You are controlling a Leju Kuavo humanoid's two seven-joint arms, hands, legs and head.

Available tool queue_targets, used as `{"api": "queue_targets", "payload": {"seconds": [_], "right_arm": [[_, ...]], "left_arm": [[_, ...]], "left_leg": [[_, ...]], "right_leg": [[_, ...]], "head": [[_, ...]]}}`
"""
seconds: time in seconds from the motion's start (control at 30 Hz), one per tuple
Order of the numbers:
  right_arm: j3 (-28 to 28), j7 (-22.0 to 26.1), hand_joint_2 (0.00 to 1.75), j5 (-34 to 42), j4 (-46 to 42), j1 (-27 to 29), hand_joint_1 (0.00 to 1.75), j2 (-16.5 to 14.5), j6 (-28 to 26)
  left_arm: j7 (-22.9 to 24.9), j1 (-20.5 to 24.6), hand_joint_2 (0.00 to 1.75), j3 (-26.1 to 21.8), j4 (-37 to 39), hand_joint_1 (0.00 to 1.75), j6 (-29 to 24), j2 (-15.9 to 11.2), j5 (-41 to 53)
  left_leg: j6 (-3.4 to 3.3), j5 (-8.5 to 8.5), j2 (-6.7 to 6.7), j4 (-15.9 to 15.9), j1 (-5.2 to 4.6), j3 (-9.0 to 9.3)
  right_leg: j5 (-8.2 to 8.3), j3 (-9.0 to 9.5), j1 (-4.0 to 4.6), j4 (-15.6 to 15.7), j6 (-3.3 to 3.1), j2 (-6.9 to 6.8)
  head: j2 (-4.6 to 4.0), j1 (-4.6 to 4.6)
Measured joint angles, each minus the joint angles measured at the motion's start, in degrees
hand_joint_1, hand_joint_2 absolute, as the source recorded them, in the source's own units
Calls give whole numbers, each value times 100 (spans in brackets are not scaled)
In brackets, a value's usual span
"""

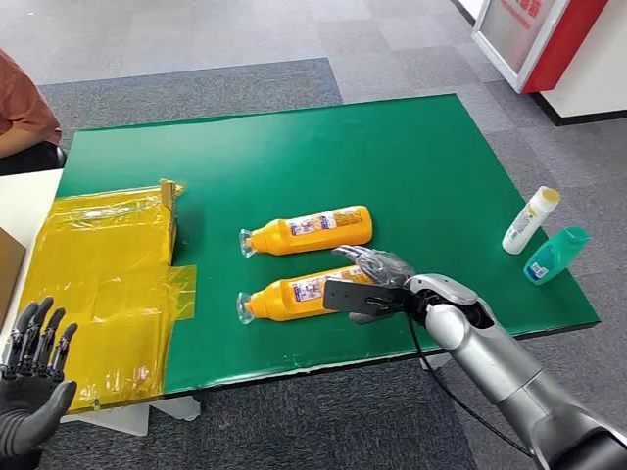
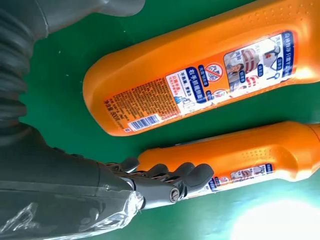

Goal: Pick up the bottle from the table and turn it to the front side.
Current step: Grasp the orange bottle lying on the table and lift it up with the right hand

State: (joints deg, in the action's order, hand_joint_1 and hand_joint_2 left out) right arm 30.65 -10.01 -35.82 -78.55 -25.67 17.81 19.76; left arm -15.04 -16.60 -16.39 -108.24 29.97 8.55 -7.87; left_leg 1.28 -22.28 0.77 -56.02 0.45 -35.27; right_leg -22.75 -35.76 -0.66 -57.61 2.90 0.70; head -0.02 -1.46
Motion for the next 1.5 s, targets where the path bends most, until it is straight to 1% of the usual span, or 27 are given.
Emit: {"api": "queue_targets", "payload": {"seconds": [0.33, 0.83, 0.9, 1.0, 1.1, 1.2, 1.3, 1.5], "right_arm": [[121, 0, 175, 0, 56, -4, 0, -28, -15], [164, 2, 175, -1, 63, -7, 0, -40, -17], [172, -1, 175, -34, 131, -17, 0, -102, -45], [170, -4, 175, -232, 517, -87, 0, -337, -266], [126, 0, 175, -500, 932, -150, 0, -562, -460], [-2, 21, 175, -692, 1223, -179, 0, -722, -485], [-157, 55, 175, -770, 1426, -180, 0, -811, -514], [-397, 72, 175, -857, 1642, -99, 0, -866, -558]], "left_arm": [[0, 0, 175, -9, 0, 0, 2, 0, 0], [7, 0, 175, -33, 0, 0, 5, 0, -6], [16, -2, 175, -19, 1, 0, 63, 5, -4], [-155, -39, 175, 130, 5, 0, 139, 35, 186], [-440, -143, 175, 454, -1, 0, -118, 35, 650], [-504, -218, 175, 781, -5, 0, -401, -42, 841], [-505, -265, 175, 908, -15, 0, -474, -125, 851], [-514, -453, 175, 1038, -118, 0, -420, -220, 968]], "left_leg": [[0, -1, 0, 0, 0, 0], [0, -1, 0, 0, 0, 0], [0, -1, 0, 0, 0, 0], [1, -1, -2, 0, 0, 1], [1, 0, -1, 0, 0, 1], [0, 0, 0, 0, 0, 1], [0, 0, -1, 0, 0, 2], [0, -1, -1, 0, 0, 1]], "right_leg": [[0, -1, 0, 0, 0, 0], [0, -1, 0, 0, 0, 0], [0, -1, 0, 0, 0, 0], [0, -2, 1, 0, -1, 2], [0, -2, 0, 0, 0, 0], [0, -1, 0, 0, 0, -1], [0, -1, 0, 0, 0, 0], [-1, -2, 0, 0, 0, 0]], "head": [[0, 1], [0, 0], [0, -1], [0, 1], [0, 0], [0, 0], [0, 0], [0, 0]]}}
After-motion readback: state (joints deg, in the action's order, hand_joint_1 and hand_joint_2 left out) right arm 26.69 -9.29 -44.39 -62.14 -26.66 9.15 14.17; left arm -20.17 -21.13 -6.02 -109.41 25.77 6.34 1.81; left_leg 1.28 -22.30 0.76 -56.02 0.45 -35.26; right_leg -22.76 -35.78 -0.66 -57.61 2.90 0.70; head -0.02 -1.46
